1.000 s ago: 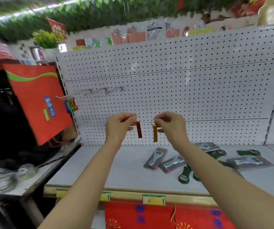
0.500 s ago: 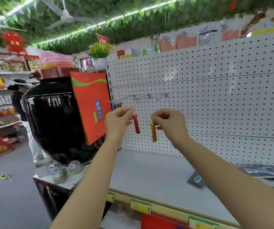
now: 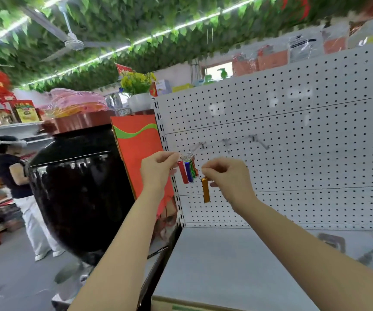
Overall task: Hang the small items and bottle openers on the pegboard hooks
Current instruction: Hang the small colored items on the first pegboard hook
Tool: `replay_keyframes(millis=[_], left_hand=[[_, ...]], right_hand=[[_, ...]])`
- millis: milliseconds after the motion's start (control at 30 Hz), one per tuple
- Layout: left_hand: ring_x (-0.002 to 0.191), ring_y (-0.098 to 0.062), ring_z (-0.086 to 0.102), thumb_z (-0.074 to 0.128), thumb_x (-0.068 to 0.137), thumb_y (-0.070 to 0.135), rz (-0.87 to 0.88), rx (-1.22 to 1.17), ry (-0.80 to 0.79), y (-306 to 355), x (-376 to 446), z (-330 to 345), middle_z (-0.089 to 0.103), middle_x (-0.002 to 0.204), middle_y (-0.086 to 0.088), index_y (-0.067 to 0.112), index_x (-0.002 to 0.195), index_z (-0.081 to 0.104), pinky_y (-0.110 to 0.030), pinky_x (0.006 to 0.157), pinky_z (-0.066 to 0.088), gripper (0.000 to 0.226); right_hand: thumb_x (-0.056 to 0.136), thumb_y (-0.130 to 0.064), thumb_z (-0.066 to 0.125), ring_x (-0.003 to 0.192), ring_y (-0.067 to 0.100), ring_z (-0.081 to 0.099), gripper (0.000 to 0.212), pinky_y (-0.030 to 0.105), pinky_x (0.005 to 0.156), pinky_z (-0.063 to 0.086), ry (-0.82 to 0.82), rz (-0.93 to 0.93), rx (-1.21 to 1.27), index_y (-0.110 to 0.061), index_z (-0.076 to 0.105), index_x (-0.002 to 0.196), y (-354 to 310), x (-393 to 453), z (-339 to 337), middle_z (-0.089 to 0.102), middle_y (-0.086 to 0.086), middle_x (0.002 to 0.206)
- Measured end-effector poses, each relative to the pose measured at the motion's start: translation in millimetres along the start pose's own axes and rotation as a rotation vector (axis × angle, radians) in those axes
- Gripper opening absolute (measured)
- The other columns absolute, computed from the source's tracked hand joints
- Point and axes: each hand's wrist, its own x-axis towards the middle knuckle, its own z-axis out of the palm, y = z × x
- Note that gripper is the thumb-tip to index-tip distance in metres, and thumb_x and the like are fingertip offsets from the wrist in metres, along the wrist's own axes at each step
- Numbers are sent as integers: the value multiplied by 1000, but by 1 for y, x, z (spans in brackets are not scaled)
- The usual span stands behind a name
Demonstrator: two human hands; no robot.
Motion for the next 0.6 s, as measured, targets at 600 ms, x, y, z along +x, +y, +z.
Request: replay_keyframes(millis=[600], left_hand=[[68,-10,72,74,85,7,-79,-47,-175,-27,34,9,76,76,-3,9,86,77,-23,64,59,5]], right_hand=[[80,-10,74,70,17,71,5,20,58,53,34,-6,44,-14,74,76,-13,28,42,73,6,74]])
